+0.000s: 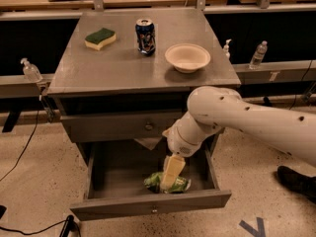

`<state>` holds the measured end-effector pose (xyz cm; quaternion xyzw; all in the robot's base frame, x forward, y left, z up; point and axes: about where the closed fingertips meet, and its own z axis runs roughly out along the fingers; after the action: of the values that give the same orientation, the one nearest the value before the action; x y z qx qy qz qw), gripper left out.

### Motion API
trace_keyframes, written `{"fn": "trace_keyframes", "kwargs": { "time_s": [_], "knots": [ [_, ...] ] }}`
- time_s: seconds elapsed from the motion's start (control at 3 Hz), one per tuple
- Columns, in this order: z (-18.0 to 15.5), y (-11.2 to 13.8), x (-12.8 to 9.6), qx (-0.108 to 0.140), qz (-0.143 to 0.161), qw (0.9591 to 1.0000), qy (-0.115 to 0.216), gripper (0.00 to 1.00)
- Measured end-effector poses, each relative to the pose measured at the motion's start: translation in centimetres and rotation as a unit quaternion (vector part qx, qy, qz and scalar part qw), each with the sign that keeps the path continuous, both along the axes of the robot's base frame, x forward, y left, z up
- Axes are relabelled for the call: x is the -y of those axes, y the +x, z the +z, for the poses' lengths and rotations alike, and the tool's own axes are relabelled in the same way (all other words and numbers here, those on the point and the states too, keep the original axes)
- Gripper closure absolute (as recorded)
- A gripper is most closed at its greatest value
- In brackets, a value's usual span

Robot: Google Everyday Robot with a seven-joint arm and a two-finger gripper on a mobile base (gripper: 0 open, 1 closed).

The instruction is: Pick green jalapeno chip bag from middle drawer and place on counter

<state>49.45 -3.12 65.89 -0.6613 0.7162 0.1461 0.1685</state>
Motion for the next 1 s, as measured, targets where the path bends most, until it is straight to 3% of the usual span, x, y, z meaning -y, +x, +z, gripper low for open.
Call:
{"fn": "trace_keyframes", "kwargs": {
  "time_s": [0.33, 1.0],
  "knots": [
    [-9.3, 1.5, -0.1, -0.011, -0.013, 0.9998, -0.003, 0.02],
    [-20.3, 5.0, -0.8, -0.035, -0.046, 0.9983, -0.003, 0.50]
  ]
}}
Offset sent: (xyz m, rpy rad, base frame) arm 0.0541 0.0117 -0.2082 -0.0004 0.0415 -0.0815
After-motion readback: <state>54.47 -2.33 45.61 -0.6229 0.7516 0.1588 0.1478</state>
